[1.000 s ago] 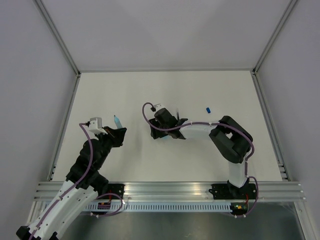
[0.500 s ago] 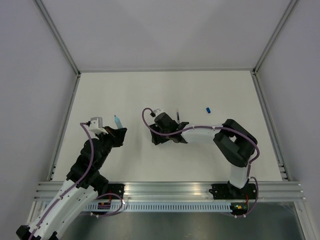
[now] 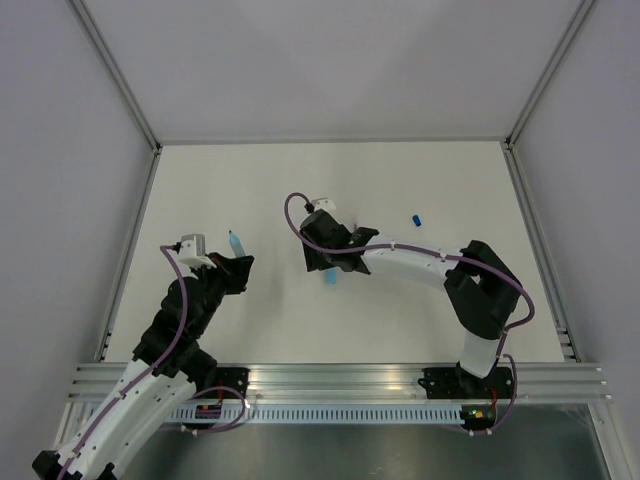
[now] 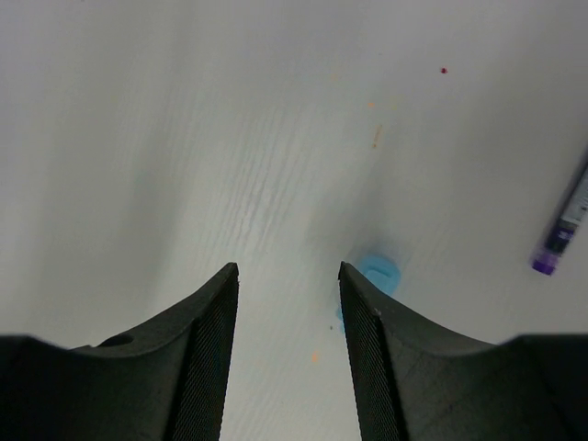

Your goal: Insert the pens into the pen caps

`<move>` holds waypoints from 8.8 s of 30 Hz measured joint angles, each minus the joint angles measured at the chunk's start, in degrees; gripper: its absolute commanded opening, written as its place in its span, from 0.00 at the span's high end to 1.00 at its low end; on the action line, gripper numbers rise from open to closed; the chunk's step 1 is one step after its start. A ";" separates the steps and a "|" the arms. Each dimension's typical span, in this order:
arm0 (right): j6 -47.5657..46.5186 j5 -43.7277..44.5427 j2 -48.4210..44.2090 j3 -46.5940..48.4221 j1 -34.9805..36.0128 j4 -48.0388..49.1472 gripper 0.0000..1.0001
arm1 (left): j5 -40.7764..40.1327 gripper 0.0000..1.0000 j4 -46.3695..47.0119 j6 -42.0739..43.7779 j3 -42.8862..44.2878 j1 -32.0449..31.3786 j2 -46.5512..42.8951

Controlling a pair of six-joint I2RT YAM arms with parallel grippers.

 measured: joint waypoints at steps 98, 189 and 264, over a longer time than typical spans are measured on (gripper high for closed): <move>11.72 -0.92 -12.90 3.78 -3.50 6.25 1.00 | 36.26 0.98 23.56 3.17 0.26 0.00 31.87; 7.32 19.91 -21.09 -7.13 11.41 16.68 1.00 | 41.99 0.98 27.65 3.37 -0.52 -0.07 28.55; -6.62 15.37 -29.40 -2.75 16.92 13.60 0.41 | 57.07 0.98 42.49 1.14 -4.52 -0.15 22.25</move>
